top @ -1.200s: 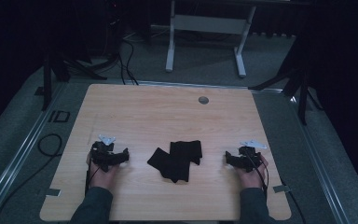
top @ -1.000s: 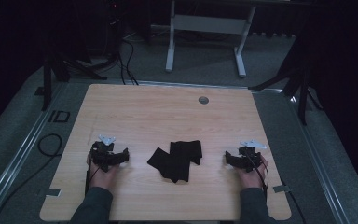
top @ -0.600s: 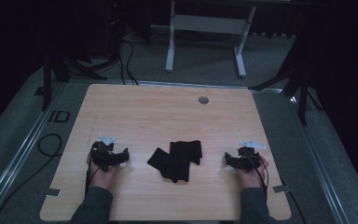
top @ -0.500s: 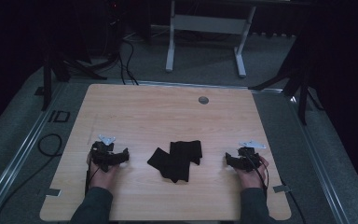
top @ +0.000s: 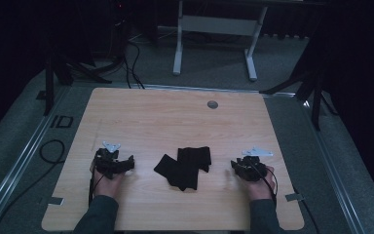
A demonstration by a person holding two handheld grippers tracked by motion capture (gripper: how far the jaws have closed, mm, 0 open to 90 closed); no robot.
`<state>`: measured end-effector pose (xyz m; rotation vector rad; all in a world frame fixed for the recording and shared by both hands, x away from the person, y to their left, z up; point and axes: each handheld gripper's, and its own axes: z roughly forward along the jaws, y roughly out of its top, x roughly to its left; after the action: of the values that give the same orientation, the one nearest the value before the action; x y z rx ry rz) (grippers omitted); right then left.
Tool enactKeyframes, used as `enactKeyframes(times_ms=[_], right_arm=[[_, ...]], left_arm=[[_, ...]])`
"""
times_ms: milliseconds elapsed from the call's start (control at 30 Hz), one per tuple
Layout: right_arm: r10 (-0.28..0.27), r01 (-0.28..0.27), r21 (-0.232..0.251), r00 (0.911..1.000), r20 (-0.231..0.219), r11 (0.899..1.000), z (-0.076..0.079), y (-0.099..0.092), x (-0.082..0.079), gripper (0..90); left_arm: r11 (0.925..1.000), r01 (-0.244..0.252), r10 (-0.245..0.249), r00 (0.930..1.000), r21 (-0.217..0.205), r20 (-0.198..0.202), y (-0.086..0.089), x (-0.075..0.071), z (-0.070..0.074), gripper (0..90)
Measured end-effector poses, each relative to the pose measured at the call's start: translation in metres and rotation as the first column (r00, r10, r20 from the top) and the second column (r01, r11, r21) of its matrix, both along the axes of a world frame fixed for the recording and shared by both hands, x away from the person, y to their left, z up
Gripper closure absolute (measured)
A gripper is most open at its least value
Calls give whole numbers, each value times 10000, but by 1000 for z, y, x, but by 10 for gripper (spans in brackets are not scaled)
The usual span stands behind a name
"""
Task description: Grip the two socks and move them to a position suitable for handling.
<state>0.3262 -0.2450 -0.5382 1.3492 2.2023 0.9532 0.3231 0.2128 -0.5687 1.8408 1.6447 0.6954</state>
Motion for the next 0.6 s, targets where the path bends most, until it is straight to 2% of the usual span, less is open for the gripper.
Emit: enactKeyframes(times_ms=[233, 367, 400, 533, 600], right_arm=[[1162, -1161, 100, 9932, -117, 9932, 7, 24, -8, 868], [1685, -1681, 202, 9855, -209, 9856, 8, 36, -12, 890], [1800, -1796, 209, 9834, -221, 9835, 8, 40, -13, 891], [2167, -2164, 151, 9759, -249, 9762, 7, 54, -15, 891], [2382, -2380, 120, 9710, -223, 9712, 8, 61, -15, 890]], left_arm=[[10000, 58, -58, 10000, -28, -6, -1, -2, 1, 177], [9997, 249, -249, 9996, -20, 101, -3, -4, 2, 248], [9996, 265, -264, 9996, -62, 126, -4, -5, 2, 277], [9993, 376, -376, 9993, -29, -56, -8, -8, 7, 512], [9985, 547, -548, 9984, -61, -134, -11, -9, 8, 590]])
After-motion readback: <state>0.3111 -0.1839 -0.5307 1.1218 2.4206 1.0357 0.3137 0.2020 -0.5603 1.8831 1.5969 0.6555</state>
